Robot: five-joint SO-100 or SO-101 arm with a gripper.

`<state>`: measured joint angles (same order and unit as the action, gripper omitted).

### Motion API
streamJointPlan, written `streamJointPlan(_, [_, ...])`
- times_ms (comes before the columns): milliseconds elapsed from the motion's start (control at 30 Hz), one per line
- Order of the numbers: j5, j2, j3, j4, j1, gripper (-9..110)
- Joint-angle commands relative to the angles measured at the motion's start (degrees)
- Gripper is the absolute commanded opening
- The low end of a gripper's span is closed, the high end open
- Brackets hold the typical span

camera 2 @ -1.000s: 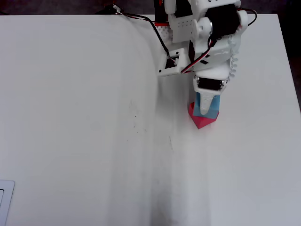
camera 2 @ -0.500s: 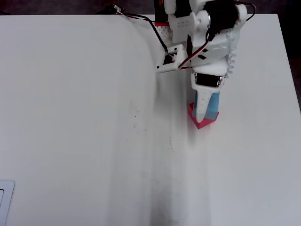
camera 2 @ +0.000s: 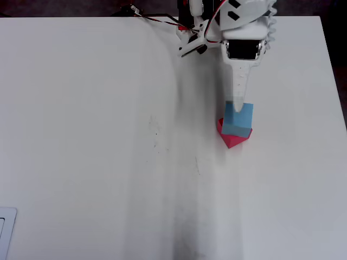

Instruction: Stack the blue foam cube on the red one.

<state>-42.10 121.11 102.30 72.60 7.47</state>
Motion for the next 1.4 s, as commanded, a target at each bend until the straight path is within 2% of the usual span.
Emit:
streamJointPlan(0, [0.35, 9.84, 0.09, 0.35, -0.79, 30])
streamJointPlan(233, [3.69, 26.63, 14.06, -0.35, -5.10, 20])
streamJointPlan(600, [12.30, 48.08, 38.85, -6.77, -9.23, 16])
streamJointPlan(867, [14.41, 55.81, 48.78, -6.77, -9.40, 16])
streamJointPlan(1367, [16.70, 61.35, 56.69, -7.65, -11.78, 16])
